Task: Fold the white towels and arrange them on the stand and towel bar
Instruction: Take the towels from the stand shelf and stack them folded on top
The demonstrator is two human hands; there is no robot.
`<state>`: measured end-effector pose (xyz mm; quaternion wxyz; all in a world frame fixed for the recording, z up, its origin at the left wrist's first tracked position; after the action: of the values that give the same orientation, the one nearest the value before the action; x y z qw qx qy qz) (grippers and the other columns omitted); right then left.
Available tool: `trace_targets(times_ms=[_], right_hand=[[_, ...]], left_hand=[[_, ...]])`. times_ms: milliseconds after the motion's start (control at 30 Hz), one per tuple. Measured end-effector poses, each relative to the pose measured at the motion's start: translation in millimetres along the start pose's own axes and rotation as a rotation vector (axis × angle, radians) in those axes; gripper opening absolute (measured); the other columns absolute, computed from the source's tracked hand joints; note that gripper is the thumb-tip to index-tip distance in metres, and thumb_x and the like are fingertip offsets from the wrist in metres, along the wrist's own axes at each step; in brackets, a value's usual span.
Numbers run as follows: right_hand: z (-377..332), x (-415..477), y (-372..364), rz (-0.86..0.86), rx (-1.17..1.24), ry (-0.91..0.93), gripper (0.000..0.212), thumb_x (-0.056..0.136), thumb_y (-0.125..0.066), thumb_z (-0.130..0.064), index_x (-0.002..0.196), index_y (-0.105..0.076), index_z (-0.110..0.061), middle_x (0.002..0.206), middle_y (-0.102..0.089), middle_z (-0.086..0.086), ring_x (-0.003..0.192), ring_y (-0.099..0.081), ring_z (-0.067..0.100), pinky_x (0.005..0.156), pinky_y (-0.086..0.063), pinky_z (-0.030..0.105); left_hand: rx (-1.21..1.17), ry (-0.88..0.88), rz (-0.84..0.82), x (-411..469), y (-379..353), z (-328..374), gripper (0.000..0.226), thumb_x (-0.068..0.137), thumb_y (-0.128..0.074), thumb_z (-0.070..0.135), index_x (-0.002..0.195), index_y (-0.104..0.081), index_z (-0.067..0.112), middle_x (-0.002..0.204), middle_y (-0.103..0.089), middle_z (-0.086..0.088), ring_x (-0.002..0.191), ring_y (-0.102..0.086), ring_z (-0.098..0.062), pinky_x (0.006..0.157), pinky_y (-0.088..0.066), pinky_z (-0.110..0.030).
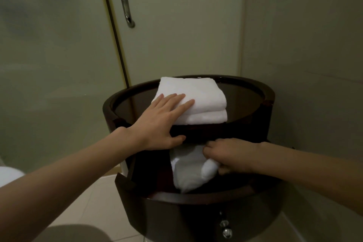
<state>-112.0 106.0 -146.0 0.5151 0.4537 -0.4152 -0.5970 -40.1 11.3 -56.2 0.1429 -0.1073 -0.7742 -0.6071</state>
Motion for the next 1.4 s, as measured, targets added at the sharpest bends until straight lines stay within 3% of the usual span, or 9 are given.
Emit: trace_targets(times_ms=[133,333,467,600,800,933,1133,1267,1400], right_hand=[[-1.0,-11.1,21.6,0.024,0.191,-0.008,0.033,0.084,-0.063,-0.030,0.111,-0.051,-0.013,0.110,-0.051,0.006,0.094,-0.054,0.025,0.077,-0.045,0.036],[0.0,-18.4,51.4,0.055,0.356,-0.051,0.025,0.085,-0.061,-0.024,0.108,-0.056,-0.015,0.103,-0.059,0.004,0.088,-0.056,0.020,0.079,-0.051,0.040],[5.2,-22.3,62.4,0.087,0.436,-0.071,0.022,0.084,-0.062,-0.022,0.105,-0.058,-0.017,0.103,-0.059,0.002,0.088,-0.056,0.018,0.078,-0.052,0.038],[17.2,-26.5,73.5,0.141,0.495,-0.109,0.020,0.083,-0.064,-0.025,0.102,-0.060,-0.021,0.101,-0.061,-0.002,0.089,-0.058,0.015,0.078,-0.053,0.035],[33.6,-32.5,102.3,0.196,0.508,-0.120,0.018,0.078,-0.067,-0.026,0.095,-0.062,-0.027,0.093,-0.062,-0.008,0.087,-0.058,0.012,0.075,-0.049,0.029],[45.8,-38.3,119.0,0.203,0.531,-0.153,0.020,0.078,-0.066,-0.029,0.095,-0.055,-0.033,0.091,-0.057,-0.014,0.086,-0.056,0.010,0.071,-0.046,0.023],[54.2,-41.0,130.4,0.140,0.588,-0.214,0.036,0.076,-0.064,-0.038,0.109,-0.050,-0.034,0.108,-0.056,-0.007,0.093,-0.056,0.009,0.083,-0.052,0.032],[55.4,-43.7,153.0,0.213,0.569,-0.189,0.056,0.069,-0.075,-0.045,0.118,-0.051,-0.033,0.115,-0.058,-0.012,0.101,-0.057,0.007,0.091,-0.050,0.033],[59.9,-41.7,181.0,0.338,0.508,-0.160,0.033,0.072,-0.077,-0.029,0.100,-0.060,-0.025,0.100,-0.065,-0.007,0.093,-0.061,0.013,0.079,-0.052,0.032]], left_hand=[[0.036,-0.051,-0.009,-6.4,3.7,7.6,0.091,0.081,-0.051,0.057,0.152,0.000,0.028,0.160,0.003,-0.009,0.147,0.009,-0.025,0.117,0.011,-0.038],[-0.028,-0.141,-0.039,-26.6,3.3,33.6,0.071,0.083,-0.044,0.060,0.144,-0.037,0.025,0.160,0.005,-0.006,0.143,0.021,-0.015,0.115,0.017,-0.035],[-0.014,-0.123,-0.011,-30.6,10.0,38.4,0.065,0.079,-0.043,0.073,0.122,-0.061,0.028,0.158,-0.016,-0.006,0.146,0.000,-0.019,0.118,0.004,-0.036],[0.061,-0.116,0.005,-27.5,13.5,43.0,0.070,0.070,-0.042,0.080,0.112,-0.063,0.028,0.124,-0.051,0.006,0.116,-0.039,-0.013,0.103,-0.027,-0.029],[-0.195,0.052,0.036,-20.9,24.8,30.4,0.040,0.072,-0.055,0.060,0.099,-0.061,0.030,0.098,-0.065,0.011,0.089,-0.059,-0.009,0.075,-0.047,-0.025],[-0.350,0.092,0.102,-10.8,46.0,19.3,0.038,0.073,-0.057,0.054,0.100,-0.064,0.029,0.096,-0.067,0.012,0.084,-0.060,-0.004,0.071,-0.049,-0.022],[-0.433,0.080,0.149,7.1,75.7,6.3,0.027,0.076,-0.065,0.041,0.098,-0.068,0.025,0.093,-0.070,0.009,0.082,-0.063,-0.004,0.068,-0.048,-0.017],[-0.465,0.111,0.184,17.8,98.8,-6.8,0.017,0.076,-0.069,0.035,0.089,-0.069,0.023,0.083,-0.068,0.012,0.076,-0.062,-0.004,0.063,-0.045,-0.018],[-0.485,0.147,0.181,27.7,118.4,-23.9,0.016,0.077,-0.074,0.031,0.087,-0.069,0.019,0.077,-0.067,0.007,0.068,-0.060,-0.004,0.054,-0.042,-0.015]])
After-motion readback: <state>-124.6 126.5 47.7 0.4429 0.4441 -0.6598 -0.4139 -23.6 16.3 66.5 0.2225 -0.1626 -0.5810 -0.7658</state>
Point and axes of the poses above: each hand's wrist, its own x-axis towards the middle knuckle, its own y-axis out of the back of the hand, z = x × y, the point moved 8 cm from there along x, towards the middle knuckle
